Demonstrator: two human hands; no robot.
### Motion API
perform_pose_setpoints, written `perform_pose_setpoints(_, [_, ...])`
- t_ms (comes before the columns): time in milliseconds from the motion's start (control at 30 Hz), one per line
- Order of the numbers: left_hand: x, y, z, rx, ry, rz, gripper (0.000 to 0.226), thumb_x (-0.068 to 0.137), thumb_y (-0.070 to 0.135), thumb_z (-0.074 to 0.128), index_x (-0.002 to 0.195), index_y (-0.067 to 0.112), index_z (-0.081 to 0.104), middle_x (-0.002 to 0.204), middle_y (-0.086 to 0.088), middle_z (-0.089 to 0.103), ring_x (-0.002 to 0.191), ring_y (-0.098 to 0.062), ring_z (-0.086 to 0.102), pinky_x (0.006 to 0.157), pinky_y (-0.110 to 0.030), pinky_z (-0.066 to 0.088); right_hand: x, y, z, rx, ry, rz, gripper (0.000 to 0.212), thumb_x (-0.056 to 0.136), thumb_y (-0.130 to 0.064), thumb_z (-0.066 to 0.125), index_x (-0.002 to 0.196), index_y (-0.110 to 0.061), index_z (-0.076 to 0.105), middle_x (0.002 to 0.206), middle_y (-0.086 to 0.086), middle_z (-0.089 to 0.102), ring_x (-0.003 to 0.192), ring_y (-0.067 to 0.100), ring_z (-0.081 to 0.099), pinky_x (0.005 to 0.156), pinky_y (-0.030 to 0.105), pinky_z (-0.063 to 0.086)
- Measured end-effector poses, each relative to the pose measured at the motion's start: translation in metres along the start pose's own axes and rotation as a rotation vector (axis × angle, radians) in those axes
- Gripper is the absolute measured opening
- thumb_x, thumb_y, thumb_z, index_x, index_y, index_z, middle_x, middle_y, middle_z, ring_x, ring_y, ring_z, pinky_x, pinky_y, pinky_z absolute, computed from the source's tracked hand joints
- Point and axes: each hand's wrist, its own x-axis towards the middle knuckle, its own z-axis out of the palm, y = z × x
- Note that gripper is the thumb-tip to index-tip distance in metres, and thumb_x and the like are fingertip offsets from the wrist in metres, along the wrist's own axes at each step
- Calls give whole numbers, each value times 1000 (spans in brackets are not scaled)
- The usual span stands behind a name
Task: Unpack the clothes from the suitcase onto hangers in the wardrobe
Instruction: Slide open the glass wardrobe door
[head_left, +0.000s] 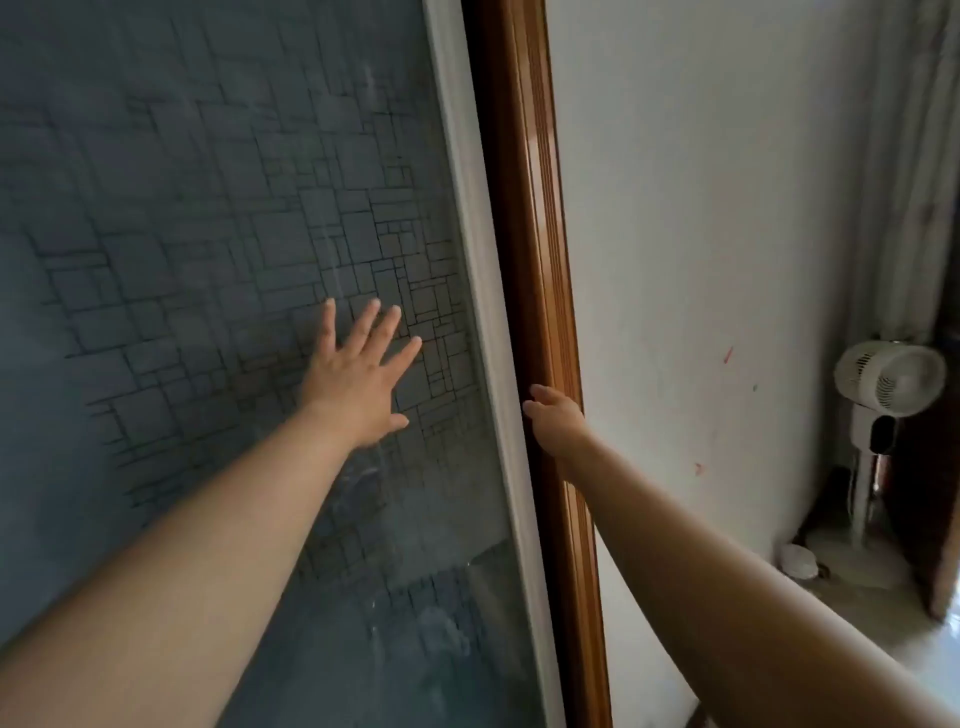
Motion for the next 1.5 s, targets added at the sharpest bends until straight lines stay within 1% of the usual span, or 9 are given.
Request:
perform_pose_setpoints(200, [13, -9, 27, 196, 18, 1, 116, 72, 82, 46, 146, 29, -25, 149, -14, -40, 138, -37, -34, 102, -73, -16, 38, 11, 33, -67, -54, 63, 63, 101, -17, 43, 154, -18, 10, 159, 6, 20, 145, 27, 22, 115, 40, 23])
perform_pose_setpoints(400, [14, -10, 34, 178, 69, -25, 119, 70, 81, 50, 146, 29, -26, 149, -13, -41, 139, -36, -34, 99, -72, -18, 64, 23, 50, -7, 2, 191, 60, 103, -23, 35, 155, -18, 4, 158, 6, 17, 144, 29, 20, 116, 42, 19])
perform_pose_setpoints(600, [8, -11, 33, 169, 49, -39, 119, 71, 80, 50, 145, 29, -28, 147, -13, -43, 137, -36, -36, 97, -73, -18, 64, 24, 49, -116, -28, 160, 68, 96, -11, 45, 153, -25, 11, 157, 7, 20, 143, 35, 22, 116, 51, 23])
perform_pose_setpoints(800, [-12, -22, 36, 167, 22, -71, 118, 72, 78, 51, 145, 30, -28, 147, -12, -43, 138, -36, -36, 99, -75, -14, 51, 22, 59, -132, -91, 138, 66, 97, -11, 44, 153, -25, 12, 157, 10, 20, 142, 35, 23, 115, 52, 24])
perform_pose_setpoints(933, [-32, -33, 38, 170, 11, -99, 118, 72, 78, 52, 145, 30, -29, 148, -12, -43, 138, -35, -35, 100, -75, -12, 39, 22, 71, -127, -100, 91, 58, 94, 0, 41, 148, -16, 26, 148, 16, 36, 133, 35, 40, 106, 46, 38])
perform_pose_setpoints(1100, [-61, -48, 40, 133, 7, -143, 113, 76, 73, 54, 146, 32, -26, 149, -9, -42, 140, -34, -32, 102, -75, -10, 21, 22, 84, -189, -164, 87, 59, 95, -7, 40, 150, -21, 22, 146, 10, 36, 131, 32, 39, 109, 45, 34])
perform_pose_setpoints(1233, [-81, -58, 44, 81, 3, -200, 104, 80, 72, 48, 147, 35, -22, 151, -6, -39, 141, -32, -31, 102, -74, -10, 24, 28, 100, -224, -221, 67, 58, 89, -9, 37, 145, -26, 35, 143, 6, 43, 132, 30, 41, 110, 50, 34])
perform_pose_setpoints(1400, [-112, -66, 44, -76, 18, -311, 95, 83, 65, 51, 151, 33, -7, 157, -4, -27, 144, -32, -23, 109, -70, -6, -11, 13, 115, -198, -310, 80, 51, 96, -7, 31, 145, -21, 37, 137, 6, 48, 122, 25, 47, 95, 33, 36])
perform_pose_setpoints(1500, [-122, -69, 38, -197, 77, -385, 83, 86, 57, 53, 152, 28, 11, 161, -7, -10, 147, -32, -11, 113, -64, -6, -27, 9, 123, -145, -376, 68, 45, 97, -7, 36, 141, -16, 42, 135, 8, 51, 128, 27, 44, 99, 33, 33])
